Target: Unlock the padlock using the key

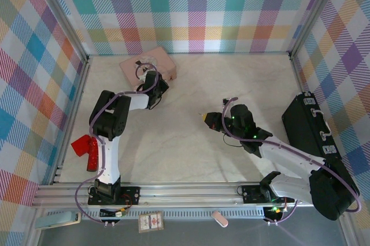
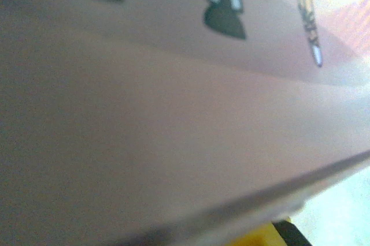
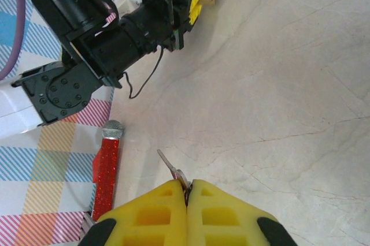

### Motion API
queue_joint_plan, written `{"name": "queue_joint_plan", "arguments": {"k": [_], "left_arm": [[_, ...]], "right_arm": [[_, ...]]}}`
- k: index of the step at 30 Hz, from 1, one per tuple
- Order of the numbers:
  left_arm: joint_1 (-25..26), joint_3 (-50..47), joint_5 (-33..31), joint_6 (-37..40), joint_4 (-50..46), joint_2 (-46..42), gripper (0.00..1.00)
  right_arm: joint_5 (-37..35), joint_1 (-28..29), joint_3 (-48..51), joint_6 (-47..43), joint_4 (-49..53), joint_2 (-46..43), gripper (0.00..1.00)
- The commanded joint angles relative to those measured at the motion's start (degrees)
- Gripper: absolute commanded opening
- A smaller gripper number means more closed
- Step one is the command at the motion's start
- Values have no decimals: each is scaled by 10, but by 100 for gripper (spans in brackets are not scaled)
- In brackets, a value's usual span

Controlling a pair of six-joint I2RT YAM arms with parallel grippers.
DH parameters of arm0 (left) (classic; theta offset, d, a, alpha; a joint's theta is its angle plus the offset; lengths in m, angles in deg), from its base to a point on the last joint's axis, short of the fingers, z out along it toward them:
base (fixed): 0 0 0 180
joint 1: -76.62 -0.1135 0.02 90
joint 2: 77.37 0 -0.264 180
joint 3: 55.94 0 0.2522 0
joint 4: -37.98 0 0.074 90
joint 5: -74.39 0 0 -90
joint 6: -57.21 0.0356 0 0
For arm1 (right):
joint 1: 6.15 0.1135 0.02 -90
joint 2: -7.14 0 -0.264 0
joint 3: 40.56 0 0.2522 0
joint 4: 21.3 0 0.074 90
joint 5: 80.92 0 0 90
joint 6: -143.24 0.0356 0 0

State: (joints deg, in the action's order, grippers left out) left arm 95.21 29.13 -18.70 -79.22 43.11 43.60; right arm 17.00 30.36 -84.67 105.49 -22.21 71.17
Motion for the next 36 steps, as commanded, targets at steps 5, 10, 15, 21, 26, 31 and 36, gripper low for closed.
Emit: {"name": "queue_joint_plan", "arguments": {"k": [5, 10, 15, 21, 26, 31, 36], "left_arm": [[30, -63, 104, 123, -83, -106, 0], [71, -95, 131, 161, -127, -153, 0], [136, -121, 132, 191, -159, -188, 0], [204, -155, 129, 189, -152, -219, 0], [220, -199, 124, 167, -123, -246, 0], [231, -240, 117, 172, -110, -261, 0], [243, -284, 103, 174, -89, -265, 1]], "right_arm": [[-5, -11, -21, 0, 17, -15, 0], [-3, -14, -26, -1, 23, -14, 0], [-3, -14, -23, 2, 27, -22, 0], [-8, -15, -26, -5, 45, -35, 0], [-8, -15, -30, -5, 45, -33, 0], [-5, -15, -33, -4, 43, -27, 0], [-2, -15, -35, -2, 39, -20, 0]]}}
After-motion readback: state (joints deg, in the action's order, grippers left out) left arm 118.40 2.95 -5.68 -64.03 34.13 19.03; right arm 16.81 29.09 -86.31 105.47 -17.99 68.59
